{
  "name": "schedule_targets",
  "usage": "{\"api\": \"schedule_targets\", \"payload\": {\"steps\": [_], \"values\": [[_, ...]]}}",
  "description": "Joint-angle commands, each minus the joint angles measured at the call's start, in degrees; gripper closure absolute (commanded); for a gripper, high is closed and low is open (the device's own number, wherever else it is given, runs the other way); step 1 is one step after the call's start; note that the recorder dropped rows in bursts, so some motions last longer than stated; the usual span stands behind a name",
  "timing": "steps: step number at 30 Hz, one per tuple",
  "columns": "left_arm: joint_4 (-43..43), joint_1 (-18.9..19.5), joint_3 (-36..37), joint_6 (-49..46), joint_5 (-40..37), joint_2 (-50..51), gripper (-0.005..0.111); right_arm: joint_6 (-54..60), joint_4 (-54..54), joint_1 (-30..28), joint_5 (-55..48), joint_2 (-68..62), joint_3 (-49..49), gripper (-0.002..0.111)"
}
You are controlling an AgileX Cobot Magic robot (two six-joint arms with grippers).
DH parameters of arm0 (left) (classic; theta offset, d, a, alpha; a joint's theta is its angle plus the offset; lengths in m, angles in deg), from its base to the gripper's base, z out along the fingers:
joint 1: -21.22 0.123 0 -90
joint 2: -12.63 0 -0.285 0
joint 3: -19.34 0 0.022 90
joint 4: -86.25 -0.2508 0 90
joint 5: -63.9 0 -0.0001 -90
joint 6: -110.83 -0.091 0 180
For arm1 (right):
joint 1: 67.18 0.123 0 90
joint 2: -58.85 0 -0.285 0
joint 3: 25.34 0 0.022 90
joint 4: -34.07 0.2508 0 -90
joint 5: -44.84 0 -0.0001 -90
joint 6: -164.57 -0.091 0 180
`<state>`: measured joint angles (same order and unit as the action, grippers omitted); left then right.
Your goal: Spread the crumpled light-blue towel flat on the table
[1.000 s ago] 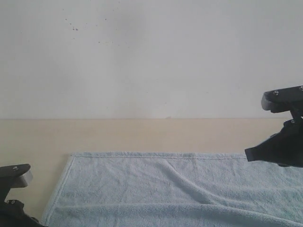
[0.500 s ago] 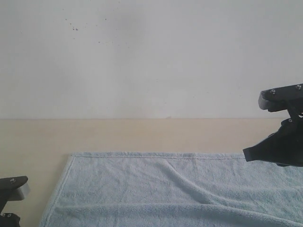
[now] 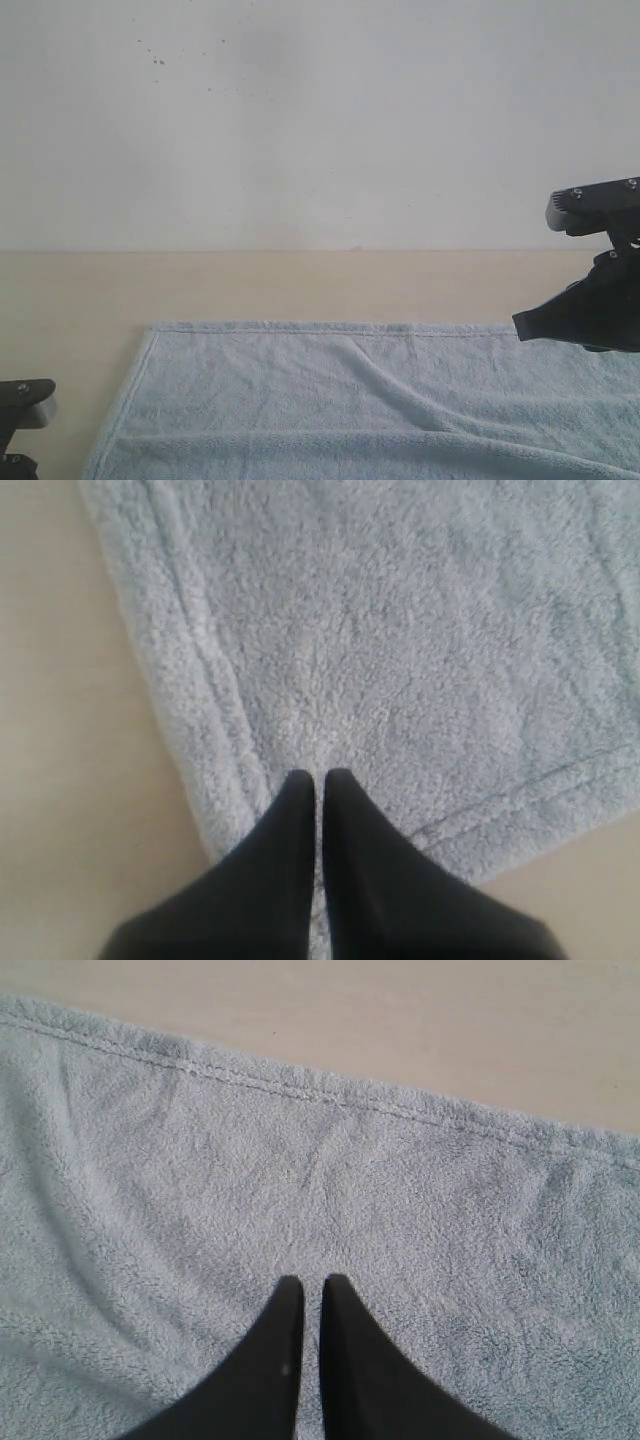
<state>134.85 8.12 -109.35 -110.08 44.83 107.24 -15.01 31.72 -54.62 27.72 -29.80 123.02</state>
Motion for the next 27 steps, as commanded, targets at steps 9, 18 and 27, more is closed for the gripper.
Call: {"api": "schedule_targets", "payload": {"steps": [9, 18, 27], "values": [[-19.1, -0.1, 0.0, 18.4, -2.0, 7.0, 0.103, 0.4, 0.3, 0.1, 0.1, 0.3, 0.4, 0.101], [-59.8, -0.1, 0.0, 62.3, -9.2, 6.3, 0.103, 0.2, 0.3, 0.1, 0.6, 0.3, 0.4, 0.101], [-43.7, -0.1, 0.0, 45.1, 2.0, -2.3, 0.103, 0.2, 0.3, 0.1, 0.8, 0.3, 0.4, 0.101]]}}
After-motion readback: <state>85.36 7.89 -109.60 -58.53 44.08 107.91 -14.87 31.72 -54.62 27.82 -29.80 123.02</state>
